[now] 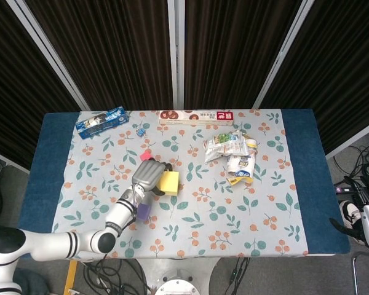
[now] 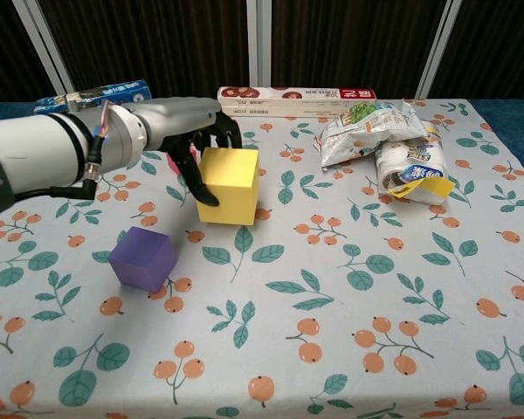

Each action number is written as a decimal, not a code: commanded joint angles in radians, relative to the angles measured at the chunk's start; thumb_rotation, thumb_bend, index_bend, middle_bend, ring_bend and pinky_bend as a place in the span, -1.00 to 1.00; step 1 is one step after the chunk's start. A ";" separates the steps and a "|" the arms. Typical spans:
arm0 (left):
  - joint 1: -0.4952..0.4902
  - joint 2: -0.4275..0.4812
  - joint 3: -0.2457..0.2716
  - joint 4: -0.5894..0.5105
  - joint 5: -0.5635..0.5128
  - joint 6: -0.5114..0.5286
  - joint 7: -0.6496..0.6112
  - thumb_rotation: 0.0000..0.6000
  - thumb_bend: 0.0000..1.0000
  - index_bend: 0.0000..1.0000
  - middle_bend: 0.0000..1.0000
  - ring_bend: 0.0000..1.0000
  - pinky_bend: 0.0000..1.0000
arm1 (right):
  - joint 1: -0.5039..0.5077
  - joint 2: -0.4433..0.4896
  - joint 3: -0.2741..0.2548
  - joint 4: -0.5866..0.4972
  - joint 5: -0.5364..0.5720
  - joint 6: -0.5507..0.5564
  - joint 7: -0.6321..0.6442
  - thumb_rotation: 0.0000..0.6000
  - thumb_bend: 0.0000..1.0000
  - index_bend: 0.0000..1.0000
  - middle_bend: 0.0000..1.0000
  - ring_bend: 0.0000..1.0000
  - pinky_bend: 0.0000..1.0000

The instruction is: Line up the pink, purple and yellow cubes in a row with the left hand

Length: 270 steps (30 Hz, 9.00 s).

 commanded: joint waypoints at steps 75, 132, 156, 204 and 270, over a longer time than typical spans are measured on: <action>0.279 0.148 0.206 -0.107 0.407 0.168 -0.096 1.00 -0.56 0.15 0.25 0.07 -0.37 | 0.004 -0.005 -0.002 0.000 -0.025 0.011 0.009 1.00 -0.95 -0.81 -0.66 -0.98 -0.77; -0.039 0.012 0.052 0.115 -0.049 -0.089 -0.086 1.00 -0.59 -0.06 0.08 0.05 -0.37 | 0.004 0.006 -0.001 -0.006 -0.003 -0.008 -0.003 1.00 -0.95 -0.81 -0.66 -0.98 -0.77; 0.027 0.133 0.127 -0.002 0.047 0.060 -0.066 1.00 -0.62 -0.46 -0.31 -0.13 -0.39 | 0.004 0.006 0.000 -0.009 -0.018 0.004 0.002 1.00 -0.95 -0.81 -0.66 -0.98 -0.77; 0.019 -0.043 -0.012 0.301 -0.076 0.004 -0.101 1.00 -0.78 -0.40 -0.47 -0.39 -0.40 | -0.001 0.006 0.001 0.002 -0.009 0.004 0.009 1.00 -0.95 -0.81 -0.66 -0.98 -0.77; -0.125 -0.235 -0.141 0.690 -0.314 -0.179 0.044 1.00 -0.57 0.03 -0.42 -0.40 -0.38 | -0.003 0.013 0.006 0.001 0.012 -0.010 0.006 1.00 -0.95 -0.81 -0.66 -0.98 -0.77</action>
